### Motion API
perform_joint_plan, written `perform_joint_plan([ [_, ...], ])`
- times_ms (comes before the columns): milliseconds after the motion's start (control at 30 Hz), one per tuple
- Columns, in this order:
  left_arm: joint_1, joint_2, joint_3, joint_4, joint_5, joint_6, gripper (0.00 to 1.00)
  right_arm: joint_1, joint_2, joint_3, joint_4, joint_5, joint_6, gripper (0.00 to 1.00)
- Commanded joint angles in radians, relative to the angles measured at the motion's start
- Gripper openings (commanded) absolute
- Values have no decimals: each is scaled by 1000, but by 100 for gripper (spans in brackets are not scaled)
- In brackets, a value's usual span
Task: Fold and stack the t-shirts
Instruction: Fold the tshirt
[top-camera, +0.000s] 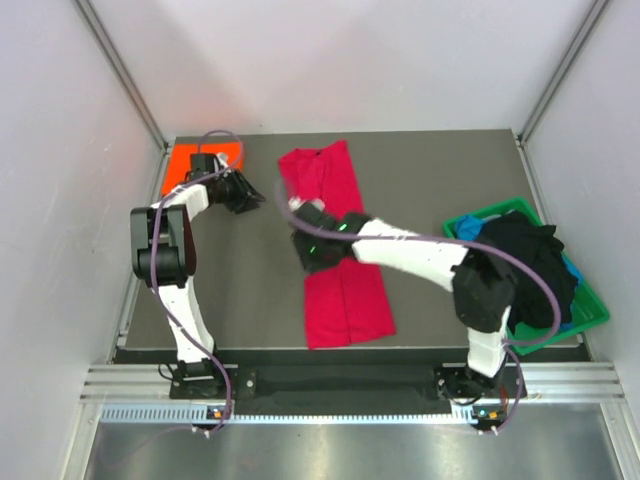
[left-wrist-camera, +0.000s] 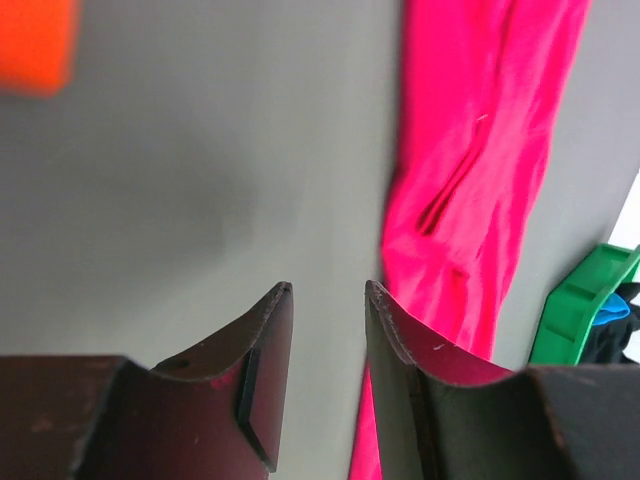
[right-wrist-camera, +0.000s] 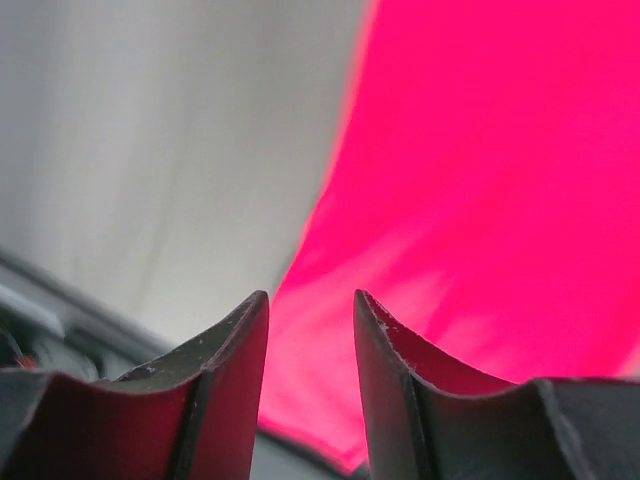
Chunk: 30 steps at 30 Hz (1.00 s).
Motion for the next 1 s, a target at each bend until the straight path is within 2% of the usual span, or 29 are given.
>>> perform_joint_plan([
  [0, -27, 60, 60, 90, 35, -13, 40, -190, -115, -23, 175, -103, -120, 40],
  [133, -57, 121, 129, 106, 20, -24, 40, -395, -60, 26, 257, -215, -188, 39],
  [267, -100, 177, 195, 119, -5, -28, 40, -514, 44, 112, 295, -266, -234, 37],
  [333, -111, 207, 227, 127, -22, -36, 40, -569, 107, 147, 337, -337, -234, 36],
  [600, -122, 334, 370, 187, -83, -111, 39, -661, 287, 300, 427, -413, -254, 35],
  [967, -134, 468, 520, 196, -137, -166, 38, -738, 566, 498, 532, -447, -145, 35],
])
